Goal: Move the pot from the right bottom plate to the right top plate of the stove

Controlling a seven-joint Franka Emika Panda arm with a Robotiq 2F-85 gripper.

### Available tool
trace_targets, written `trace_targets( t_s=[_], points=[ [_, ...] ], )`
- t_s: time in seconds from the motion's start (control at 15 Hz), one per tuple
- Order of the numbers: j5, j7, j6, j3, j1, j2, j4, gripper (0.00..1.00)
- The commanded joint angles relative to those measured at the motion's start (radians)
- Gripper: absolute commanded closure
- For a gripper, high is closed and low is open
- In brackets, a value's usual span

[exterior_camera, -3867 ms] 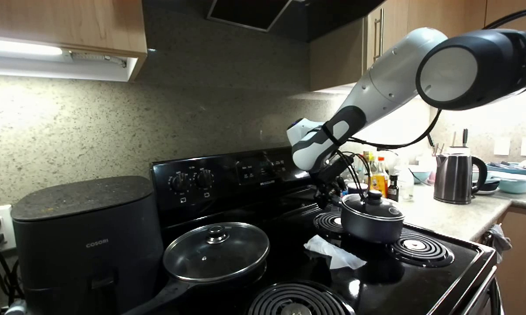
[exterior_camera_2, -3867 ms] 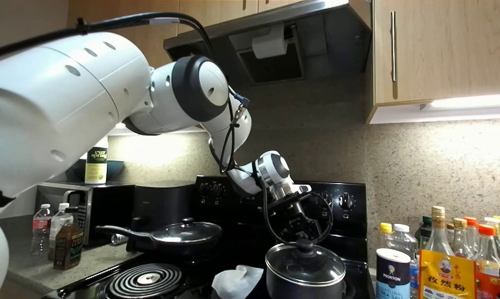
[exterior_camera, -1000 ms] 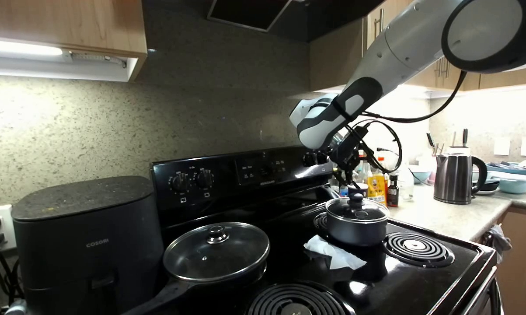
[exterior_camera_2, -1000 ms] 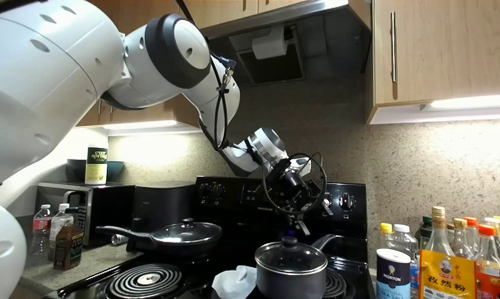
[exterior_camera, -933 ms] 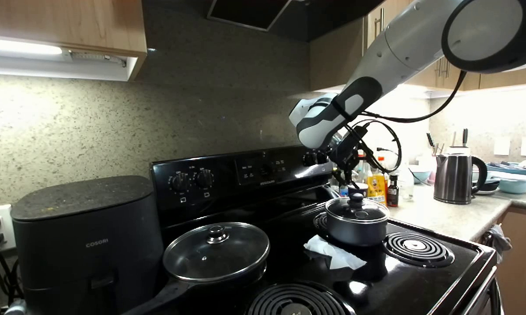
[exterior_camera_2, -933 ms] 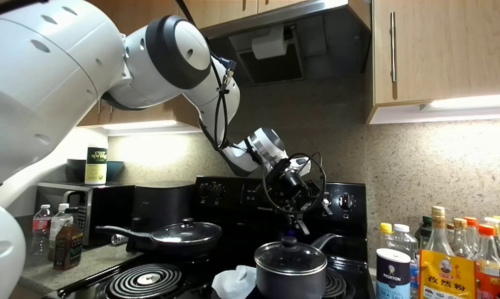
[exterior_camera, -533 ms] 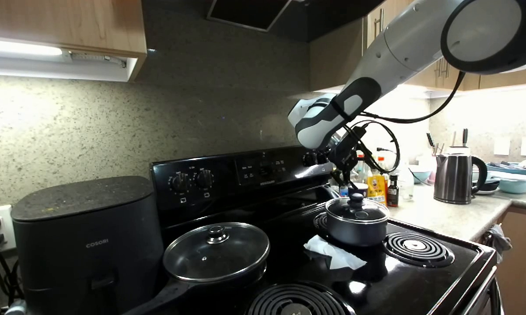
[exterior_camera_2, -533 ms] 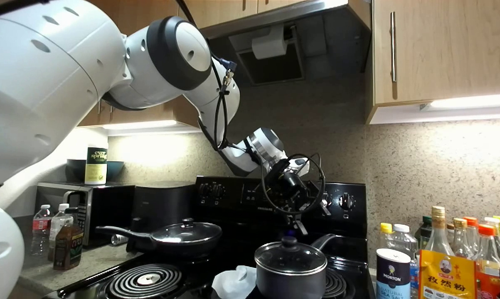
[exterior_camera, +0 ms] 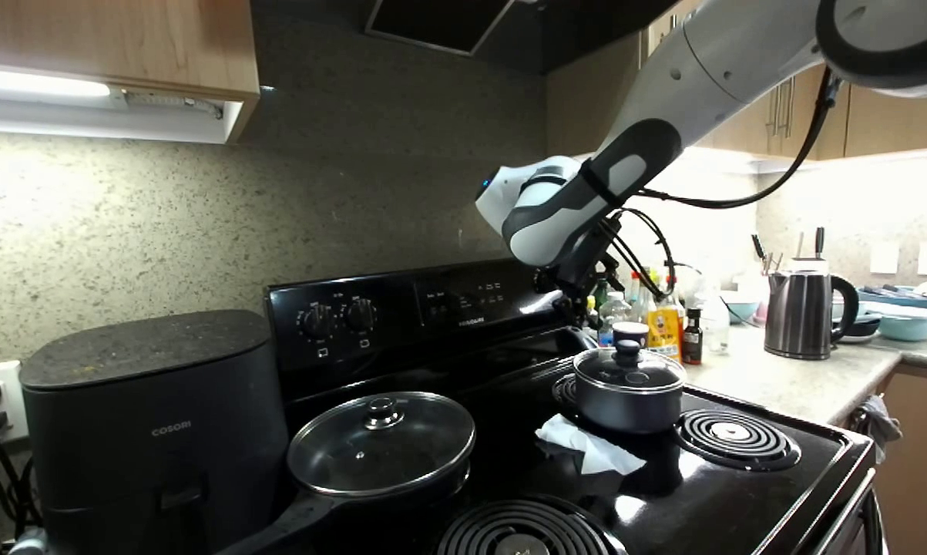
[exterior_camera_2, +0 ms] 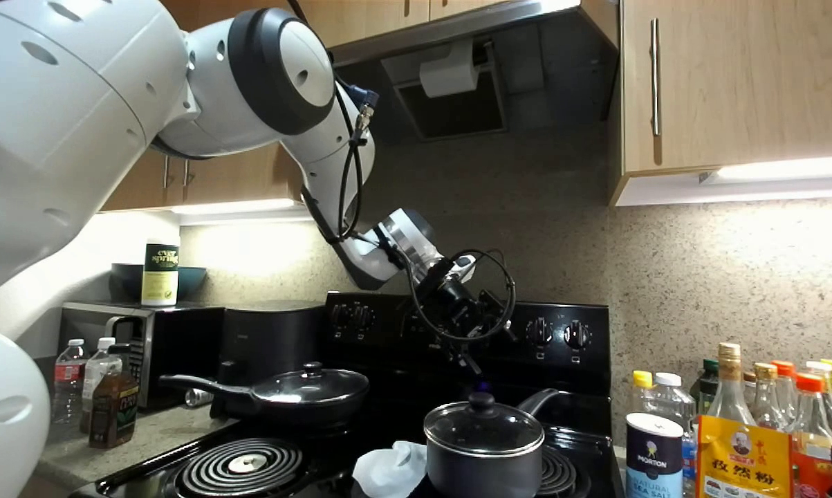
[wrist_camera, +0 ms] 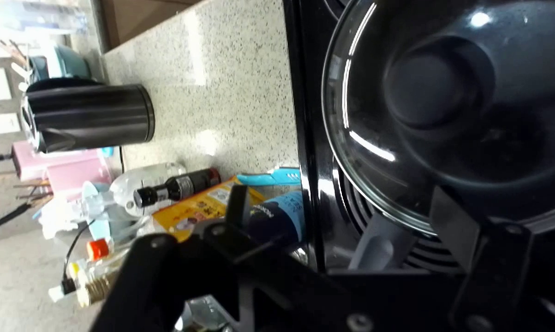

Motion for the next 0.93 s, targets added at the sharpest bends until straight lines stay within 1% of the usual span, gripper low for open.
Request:
trace_targets(
  t_s=[0.0,0.07,0.27,0.4,0.47,0.53,0.67,0.87],
  points=[
    [-0.081,-0.077,0.025,0.067,0.029,-0.091,-0.101,0.0],
    [-0.084,-0.101,0.026,0.089,0.034,-0.1,-0.111,0.0],
    [-0.021,-0.219,0.022,0.149,0.019,-0.135,-0.147,0.0],
    [0.029,-0.301,0.026,0.17,-0.001,-0.158,-0.181,0.0],
    [0.037,-0.331,0.008,0.169,-0.005,-0.162,-0.194,0.0],
    [0.005,-0.249,-0.006,0.159,0.023,-0.106,-0.12,0.0],
    [0.015,-0.285,-0.005,0.16,0.012,-0.119,-0.146,0.0],
    [0.017,-0.294,-0.005,0.161,0.005,-0.124,-0.153,0.0]
  ],
)
